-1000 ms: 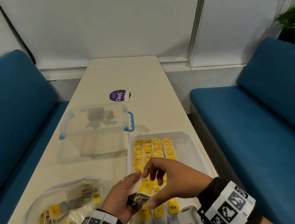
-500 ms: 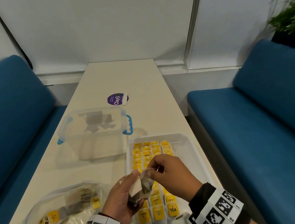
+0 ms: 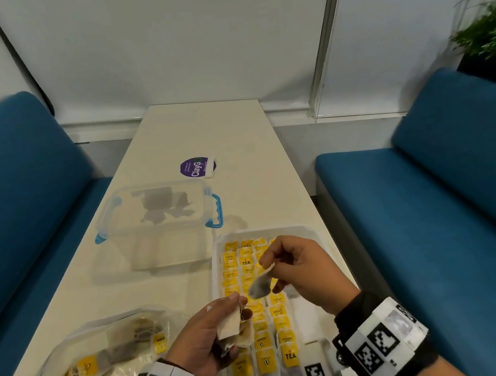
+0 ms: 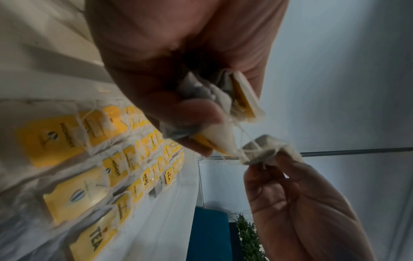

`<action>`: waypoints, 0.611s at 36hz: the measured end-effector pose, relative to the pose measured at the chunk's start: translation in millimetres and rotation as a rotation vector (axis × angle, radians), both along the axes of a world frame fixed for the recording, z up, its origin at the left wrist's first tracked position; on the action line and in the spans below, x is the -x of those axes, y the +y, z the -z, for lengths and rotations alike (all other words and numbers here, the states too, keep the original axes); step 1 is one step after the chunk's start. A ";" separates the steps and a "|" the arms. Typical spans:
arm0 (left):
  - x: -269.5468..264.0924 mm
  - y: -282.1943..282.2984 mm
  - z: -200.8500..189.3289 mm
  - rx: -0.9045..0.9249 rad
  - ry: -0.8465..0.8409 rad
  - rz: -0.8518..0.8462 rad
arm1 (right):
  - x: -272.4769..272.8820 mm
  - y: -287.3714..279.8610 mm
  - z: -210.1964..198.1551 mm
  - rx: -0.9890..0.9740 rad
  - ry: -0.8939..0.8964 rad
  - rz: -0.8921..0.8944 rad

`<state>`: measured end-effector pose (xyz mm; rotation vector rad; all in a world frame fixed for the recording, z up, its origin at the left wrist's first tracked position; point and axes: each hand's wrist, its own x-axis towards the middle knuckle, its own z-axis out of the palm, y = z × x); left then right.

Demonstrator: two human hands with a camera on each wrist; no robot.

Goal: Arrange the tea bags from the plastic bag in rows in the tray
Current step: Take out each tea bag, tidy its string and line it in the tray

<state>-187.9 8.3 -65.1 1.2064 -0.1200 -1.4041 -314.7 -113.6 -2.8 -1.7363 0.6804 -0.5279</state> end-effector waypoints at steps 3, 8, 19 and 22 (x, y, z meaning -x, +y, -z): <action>0.7 -1.5 -3.2 0.020 0.056 0.025 | -1.5 -1.9 -1.8 -0.047 -0.010 -0.054; 0.5 -4.3 -10.6 0.083 0.122 0.010 | -3.4 -4.7 -6.2 -0.041 0.094 -0.146; 0.5 -5.5 -0.9 0.182 -0.128 0.197 | -6.3 -5.3 0.0 -0.330 0.010 -0.171; 1.2 -6.2 -0.4 0.199 -0.163 0.192 | -7.1 -3.3 2.5 -0.333 0.019 -0.149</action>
